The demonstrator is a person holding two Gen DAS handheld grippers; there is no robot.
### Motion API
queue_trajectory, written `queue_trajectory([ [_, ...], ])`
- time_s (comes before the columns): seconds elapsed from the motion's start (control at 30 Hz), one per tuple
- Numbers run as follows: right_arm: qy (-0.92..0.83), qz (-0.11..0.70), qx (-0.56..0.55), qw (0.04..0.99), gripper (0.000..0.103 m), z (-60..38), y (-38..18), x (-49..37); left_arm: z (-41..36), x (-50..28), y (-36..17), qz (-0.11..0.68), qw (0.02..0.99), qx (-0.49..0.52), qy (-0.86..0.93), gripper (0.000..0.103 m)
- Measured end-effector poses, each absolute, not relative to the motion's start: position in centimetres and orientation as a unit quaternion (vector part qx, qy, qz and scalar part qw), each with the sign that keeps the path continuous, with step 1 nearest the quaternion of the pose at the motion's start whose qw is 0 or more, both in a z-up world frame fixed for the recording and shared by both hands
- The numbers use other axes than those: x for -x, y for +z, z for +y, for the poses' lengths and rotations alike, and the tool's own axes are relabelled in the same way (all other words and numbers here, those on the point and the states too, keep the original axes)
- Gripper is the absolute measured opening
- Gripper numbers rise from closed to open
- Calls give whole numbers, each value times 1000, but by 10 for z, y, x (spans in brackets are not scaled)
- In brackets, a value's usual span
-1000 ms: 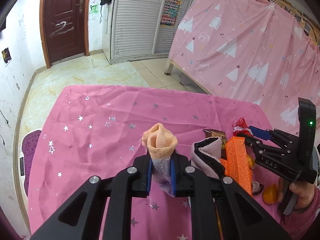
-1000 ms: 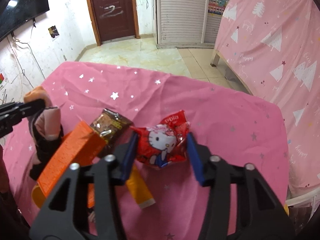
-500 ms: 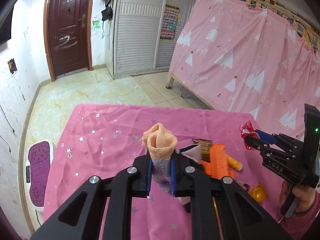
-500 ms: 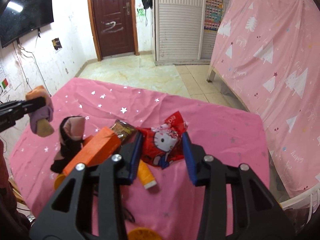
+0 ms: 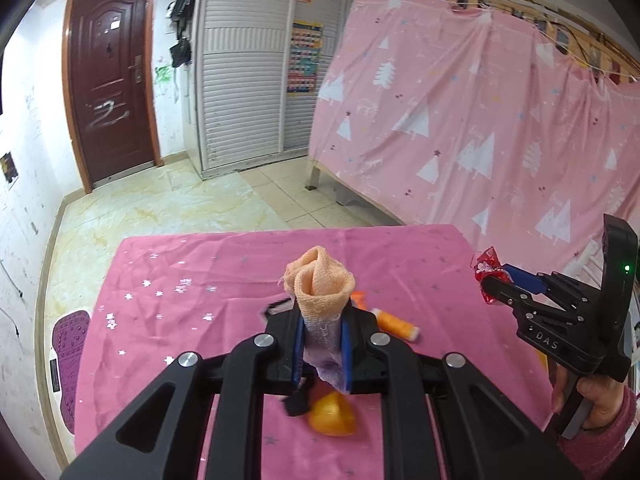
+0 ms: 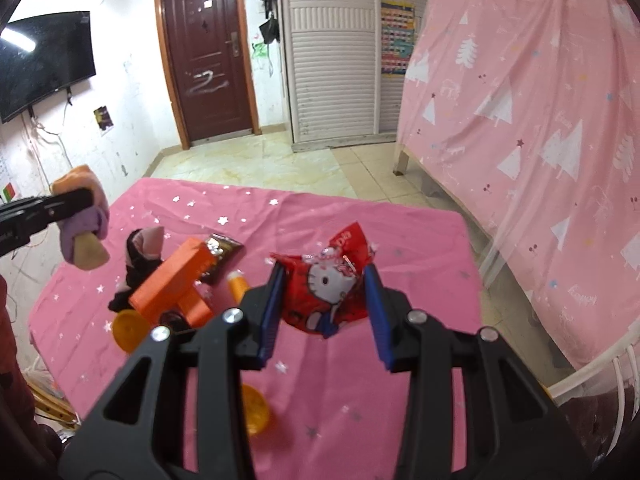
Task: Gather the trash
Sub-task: 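Carry the sock and red wrapper in both grippers over the yellow bin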
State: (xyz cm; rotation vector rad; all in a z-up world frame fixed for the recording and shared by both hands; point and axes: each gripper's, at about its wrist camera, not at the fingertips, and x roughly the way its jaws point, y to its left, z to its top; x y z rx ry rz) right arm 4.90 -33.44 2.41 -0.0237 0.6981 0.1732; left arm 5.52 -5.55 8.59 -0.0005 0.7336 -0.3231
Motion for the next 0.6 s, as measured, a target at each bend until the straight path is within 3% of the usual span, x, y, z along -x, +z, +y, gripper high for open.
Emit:
queue_trajectory([
  [0.6, 2, 334, -52, 941, 38, -448, 5, 10, -192, -27, 80, 369, 888, -35, -271, 9],
])
